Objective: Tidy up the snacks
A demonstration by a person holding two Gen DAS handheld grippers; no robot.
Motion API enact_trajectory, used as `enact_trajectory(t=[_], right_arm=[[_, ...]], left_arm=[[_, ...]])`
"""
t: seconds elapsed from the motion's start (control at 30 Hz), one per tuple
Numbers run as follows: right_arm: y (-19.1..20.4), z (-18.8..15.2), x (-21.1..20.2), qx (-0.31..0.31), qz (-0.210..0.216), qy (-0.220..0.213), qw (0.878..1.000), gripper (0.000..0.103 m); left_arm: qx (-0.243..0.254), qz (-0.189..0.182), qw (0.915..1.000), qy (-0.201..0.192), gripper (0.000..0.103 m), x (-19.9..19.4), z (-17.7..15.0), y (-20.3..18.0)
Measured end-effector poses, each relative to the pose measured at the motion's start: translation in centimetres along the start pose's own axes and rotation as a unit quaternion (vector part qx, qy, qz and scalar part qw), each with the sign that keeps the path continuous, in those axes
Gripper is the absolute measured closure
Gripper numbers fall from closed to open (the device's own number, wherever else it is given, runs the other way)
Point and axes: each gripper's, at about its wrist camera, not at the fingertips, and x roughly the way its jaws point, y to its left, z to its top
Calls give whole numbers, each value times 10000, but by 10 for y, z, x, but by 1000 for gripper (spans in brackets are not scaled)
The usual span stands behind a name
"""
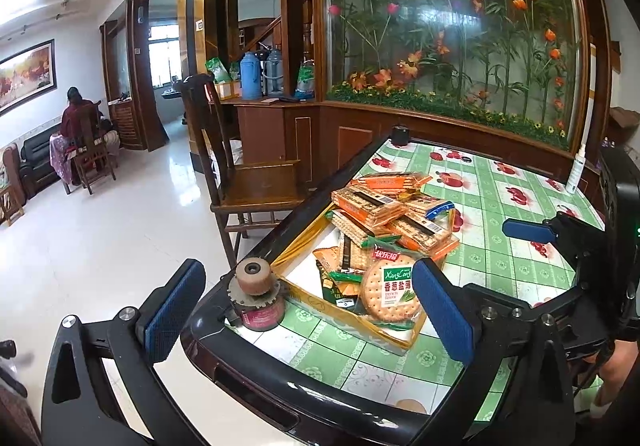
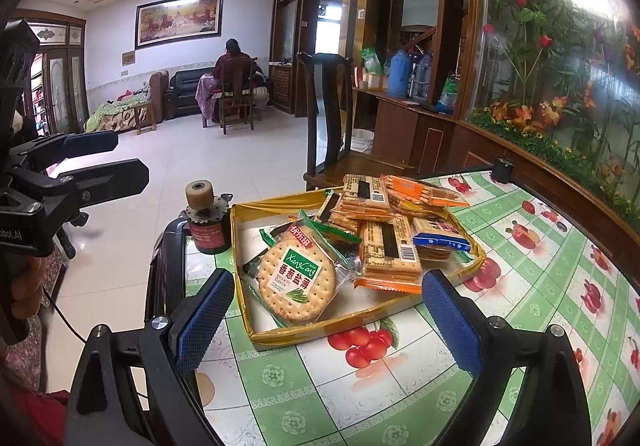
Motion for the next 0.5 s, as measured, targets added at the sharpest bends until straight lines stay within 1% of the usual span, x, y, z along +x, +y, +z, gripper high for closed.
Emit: enact_trajectory(t=[0.3,0.5], right_arm=[[1,0,0,-4,5,3,10000,7],[1,0,1,7,8,6,10000,7]], left_arm=[[-2,-68,10000,22,0,1,-1,0],[17,-192,9997,-122,0,-2,-3,0]])
